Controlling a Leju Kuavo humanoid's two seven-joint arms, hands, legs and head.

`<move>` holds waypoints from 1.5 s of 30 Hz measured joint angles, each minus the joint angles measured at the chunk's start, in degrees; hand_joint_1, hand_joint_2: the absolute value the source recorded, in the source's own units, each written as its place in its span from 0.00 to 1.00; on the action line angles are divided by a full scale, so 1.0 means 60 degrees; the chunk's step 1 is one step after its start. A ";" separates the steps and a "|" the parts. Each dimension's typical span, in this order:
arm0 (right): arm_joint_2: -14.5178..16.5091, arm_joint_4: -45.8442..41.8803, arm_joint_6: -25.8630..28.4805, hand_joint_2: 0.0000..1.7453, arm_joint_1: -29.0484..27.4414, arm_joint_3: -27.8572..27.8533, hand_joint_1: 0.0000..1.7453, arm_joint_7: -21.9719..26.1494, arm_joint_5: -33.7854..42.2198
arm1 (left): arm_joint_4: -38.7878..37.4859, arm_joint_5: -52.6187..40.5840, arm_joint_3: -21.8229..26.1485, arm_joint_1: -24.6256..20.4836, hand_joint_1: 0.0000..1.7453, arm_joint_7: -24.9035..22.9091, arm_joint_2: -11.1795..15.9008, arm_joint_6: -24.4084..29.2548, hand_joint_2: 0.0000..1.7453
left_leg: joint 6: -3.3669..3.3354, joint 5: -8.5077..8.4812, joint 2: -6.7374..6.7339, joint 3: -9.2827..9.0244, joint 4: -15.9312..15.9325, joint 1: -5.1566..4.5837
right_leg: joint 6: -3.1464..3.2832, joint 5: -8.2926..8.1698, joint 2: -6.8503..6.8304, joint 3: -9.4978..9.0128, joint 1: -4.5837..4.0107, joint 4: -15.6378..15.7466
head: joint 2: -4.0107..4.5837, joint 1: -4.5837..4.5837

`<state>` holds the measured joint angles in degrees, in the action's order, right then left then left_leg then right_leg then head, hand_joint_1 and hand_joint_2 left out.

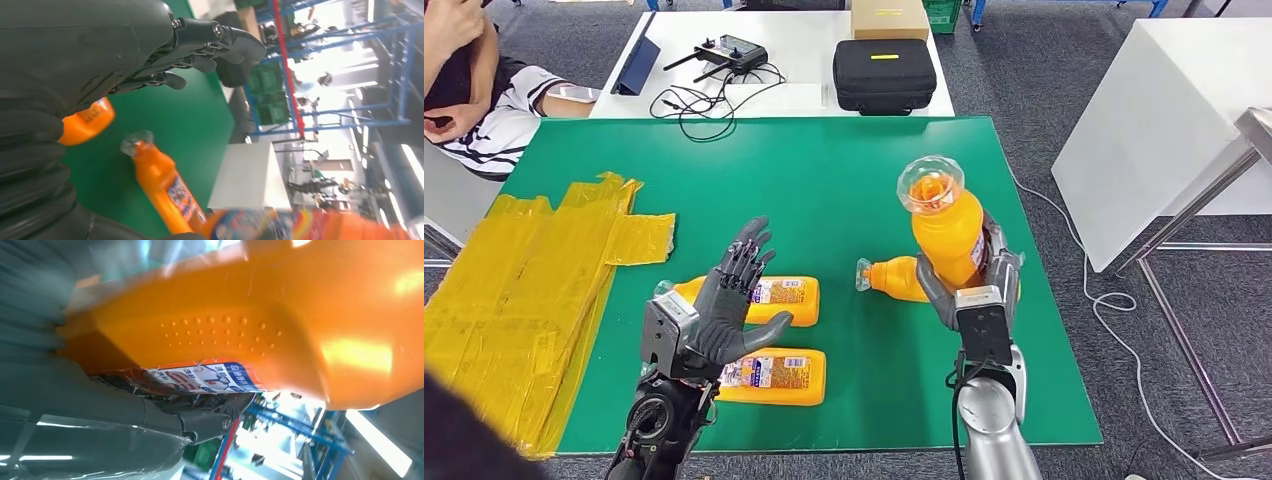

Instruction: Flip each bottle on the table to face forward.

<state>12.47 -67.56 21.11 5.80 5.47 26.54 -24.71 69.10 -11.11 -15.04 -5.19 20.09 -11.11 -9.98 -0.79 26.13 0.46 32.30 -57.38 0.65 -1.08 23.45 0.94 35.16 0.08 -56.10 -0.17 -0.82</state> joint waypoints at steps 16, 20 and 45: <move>0.0070 0.0952 -0.0487 1.00 0.0637 0.0882 1.00 0.0265 0.0272 | 0.0324 0.0250 -0.0605 -0.0168 0.00 0.0025 0.0205 -0.0056 1.00 | 0.0000 0.0002 0.0005 0.0007 0.0000 -0.0001 | -0.0001 0.0001 -0.0001 0.0003 0.0001 0.0001 | 0.0000 0.0002; 0.0124 0.1369 -0.1205 1.00 0.0916 0.1569 1.00 0.0158 0.0115 | 0.0320 0.0489 -0.0790 -0.0302 0.00 0.0036 0.0256 0.0056 1.00 | 0.0001 0.0002 0.0004 0.0002 0.0000 0.0004 | 0.0000 0.0001 -0.0001 0.0003 -0.0002 0.0000 | 0.0000 -0.0001; 0.0112 0.2460 -0.3597 1.00 0.1078 0.3981 1.00 -0.0476 0.0052 | -0.0016 0.0914 -0.0616 -0.0335 0.00 0.0356 0.0456 0.0265 1.00 | 0.0001 0.0002 0.0003 0.0009 0.0001 0.0001 | 0.0000 0.0003 0.0000 0.0009 -0.0002 0.0001 | 0.0000 0.0002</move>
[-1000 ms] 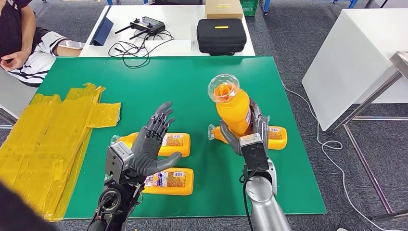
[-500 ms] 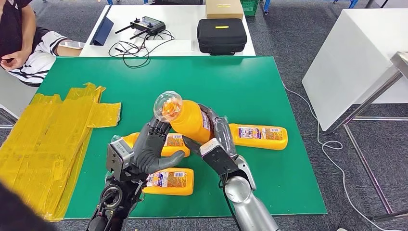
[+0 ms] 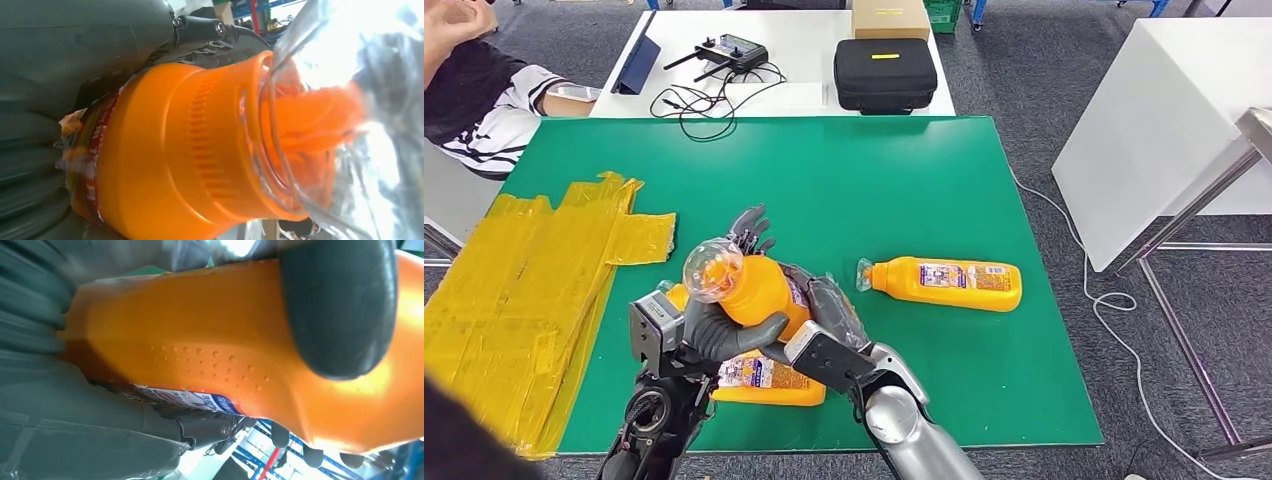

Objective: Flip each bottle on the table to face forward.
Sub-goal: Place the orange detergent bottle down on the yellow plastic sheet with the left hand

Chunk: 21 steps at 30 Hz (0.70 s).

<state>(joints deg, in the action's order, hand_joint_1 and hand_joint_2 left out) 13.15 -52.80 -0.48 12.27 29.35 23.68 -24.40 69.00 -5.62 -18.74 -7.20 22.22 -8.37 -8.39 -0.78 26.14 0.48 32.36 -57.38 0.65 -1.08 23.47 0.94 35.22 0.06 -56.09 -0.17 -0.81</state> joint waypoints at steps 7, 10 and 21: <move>-0.0005 0.0325 0.0022 1.00 0.0142 0.0131 1.00 -0.0050 0.0004 | -0.0015 -0.0116 0.0034 0.0013 0.64 -0.0131 0.0000 0.0207 1.00 | 0.0000 0.0000 -0.0001 0.0000 -0.0001 -0.0001 | 0.0000 0.0000 0.0000 0.0001 0.0000 0.0000 | 0.0000 0.0000; -0.0005 0.0400 0.0048 1.00 0.0154 0.0151 1.00 -0.0064 0.0022 | -0.0050 -0.0161 0.0034 0.0011 1.00 -0.0176 0.0000 0.0392 1.00 | 0.0000 0.0001 -0.0002 -0.0001 -0.0001 -0.0001 | 0.0000 0.0000 0.0001 0.0003 0.0000 0.0001 | 0.0000 0.0000; -0.0010 0.0522 0.0119 1.00 0.0136 0.0167 1.00 -0.0112 0.0044 | -0.0216 -0.0135 0.0071 -0.0019 1.00 -0.0153 -0.0001 0.0638 1.00 | 0.0000 0.0000 -0.0002 -0.0001 -0.0001 -0.0001 | 0.0000 0.0000 0.0001 0.0004 0.0000 0.0000 | 0.0000 0.0000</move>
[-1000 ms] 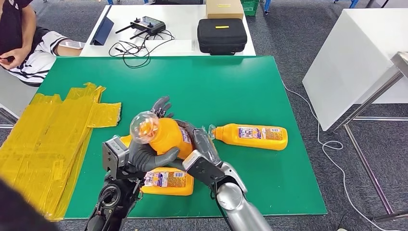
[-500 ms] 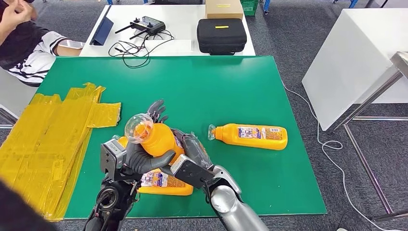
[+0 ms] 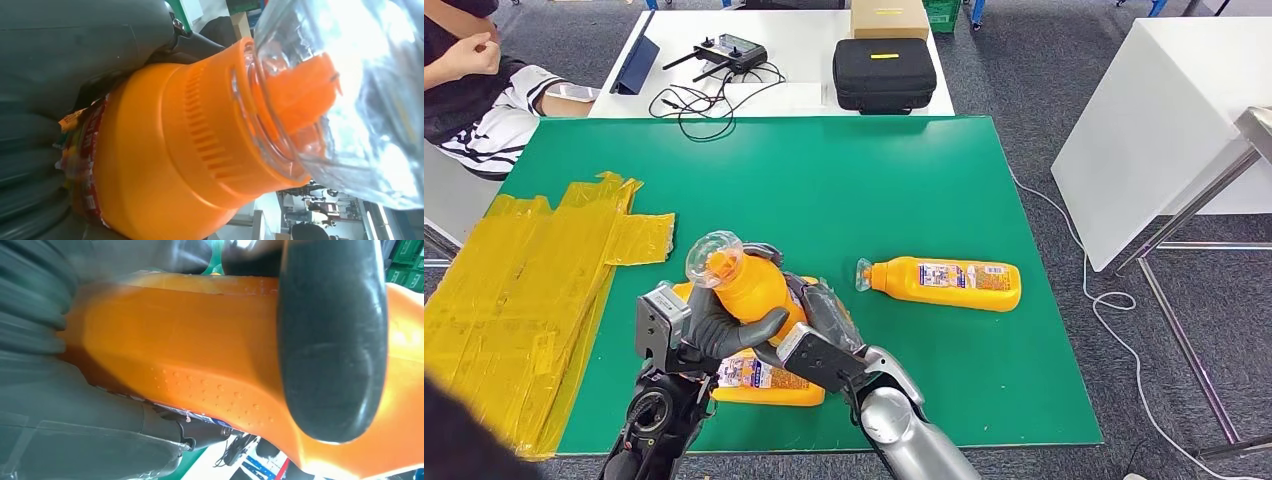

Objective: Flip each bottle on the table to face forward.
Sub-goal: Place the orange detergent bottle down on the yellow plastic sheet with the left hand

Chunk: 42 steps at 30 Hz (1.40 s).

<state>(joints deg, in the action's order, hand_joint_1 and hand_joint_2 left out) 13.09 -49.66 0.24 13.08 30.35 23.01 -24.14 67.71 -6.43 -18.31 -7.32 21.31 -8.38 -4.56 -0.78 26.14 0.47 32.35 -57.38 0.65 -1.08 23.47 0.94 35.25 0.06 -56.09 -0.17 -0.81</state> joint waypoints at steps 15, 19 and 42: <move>-0.0002 -0.0203 0.0514 1.00 -0.0257 0.0072 0.00 0.0154 0.0148 | 0.0081 0.0084 0.0274 -0.0190 1.00 0.0157 0.0060 0.0924 1.00 | 0.0000 0.0000 -0.0002 0.0001 0.0000 0.0002 | 0.0000 0.0000 0.0003 -0.0001 0.0000 -0.0002 | 0.0001 -0.0002; -0.0021 -0.0459 0.0657 1.00 -0.0428 0.0069 0.00 0.0189 0.0185 | 0.0382 -0.0085 0.0613 -0.0213 1.00 0.0158 0.0147 0.1319 1.00 | 0.0001 -0.0001 0.0003 0.0002 0.0001 0.0004 | 0.0001 0.0000 0.0000 -0.0001 -0.0001 -0.0002 | 0.0000 0.0000; -0.0239 -0.0591 0.1719 1.00 -0.0130 0.0966 0.00 -0.1705 -0.4133 | 0.1600 -1.3926 0.0900 -0.3024 1.00 -0.9729 0.3210 0.7431 1.00 | 0.0073 -0.0062 0.0003 0.0039 0.0000 0.0052 | 0.0067 -0.0044 0.0003 0.0064 -0.0057 -0.0008 | 0.0000 -0.0008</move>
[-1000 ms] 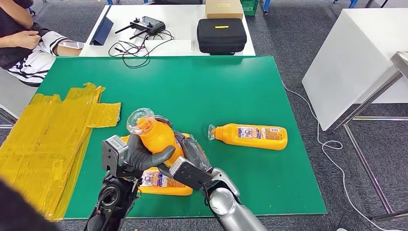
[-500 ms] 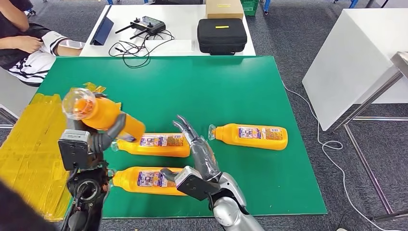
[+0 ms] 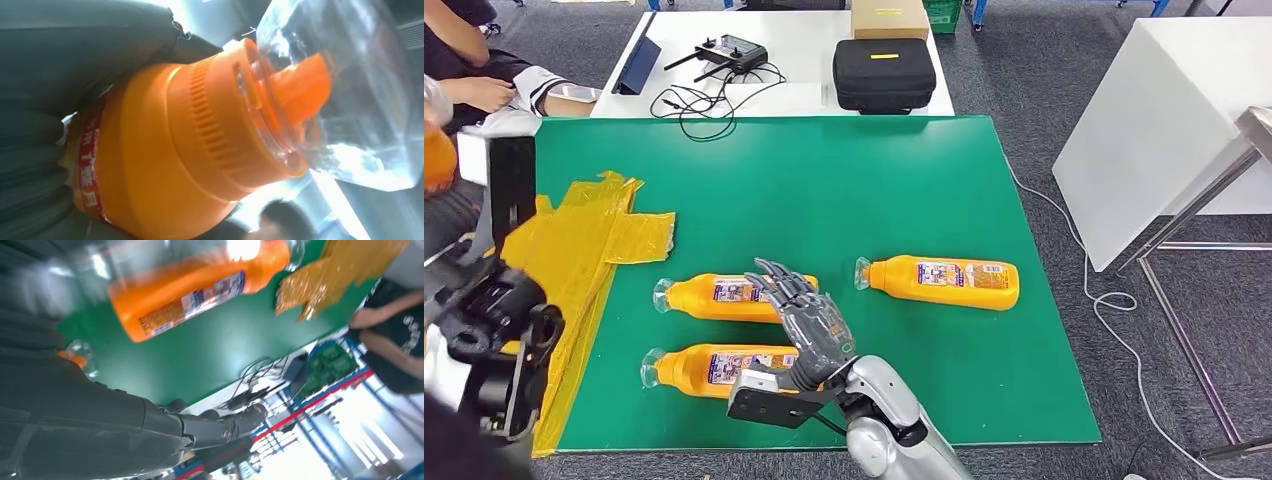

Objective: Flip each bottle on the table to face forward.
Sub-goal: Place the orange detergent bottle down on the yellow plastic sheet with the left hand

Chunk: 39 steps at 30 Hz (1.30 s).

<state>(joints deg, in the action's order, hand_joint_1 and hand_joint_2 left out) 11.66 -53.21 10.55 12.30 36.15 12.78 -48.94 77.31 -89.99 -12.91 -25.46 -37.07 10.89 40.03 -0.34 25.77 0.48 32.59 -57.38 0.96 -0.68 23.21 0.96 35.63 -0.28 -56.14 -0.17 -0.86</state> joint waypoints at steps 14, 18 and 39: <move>0.0078 0.1240 -0.0227 1.00 0.0466 0.0535 0.00 0.0026 -0.0528 | -0.3573 0.0028 -0.4497 -0.0990 1.00 0.2323 0.2578 -0.0001 1.00 | 0.0016 -0.0002 -0.0048 0.0013 0.0004 -0.0002 | 0.0006 -0.0006 0.0061 0.0013 0.0020 -0.0021 | 0.0000 0.0002; 0.0077 0.1450 -0.0225 1.00 0.0511 0.0629 0.00 0.0028 -0.0539 | -0.4082 0.0028 -0.4046 -0.0989 1.00 0.2692 0.2643 0.0003 1.00 | 0.0017 -0.0003 -0.0044 0.0015 0.0003 -0.0001 | 0.0007 -0.0006 0.0060 0.0016 0.0019 -0.0021 | 0.0000 0.0003; 0.0076 0.1834 -0.0749 1.00 0.0555 0.0772 0.00 -0.0422 -0.1306 | -0.8893 0.1402 -0.0203 -0.1797 1.00 0.5625 0.1973 -0.3363 1.00 | 0.0018 -0.0005 -0.0049 0.0023 0.0002 0.0000 | 0.0007 -0.0007 0.0063 0.0033 0.0009 -0.0022 | 0.0000 0.0005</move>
<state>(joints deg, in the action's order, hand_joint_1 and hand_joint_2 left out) 12.11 -42.21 6.06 15.63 40.79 10.25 -56.77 23.95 -81.57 -14.12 -36.24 -3.32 22.73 19.85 -0.23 25.74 0.19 32.73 -57.37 0.96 -0.64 23.16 1.34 35.83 -0.22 -56.28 -0.17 -0.83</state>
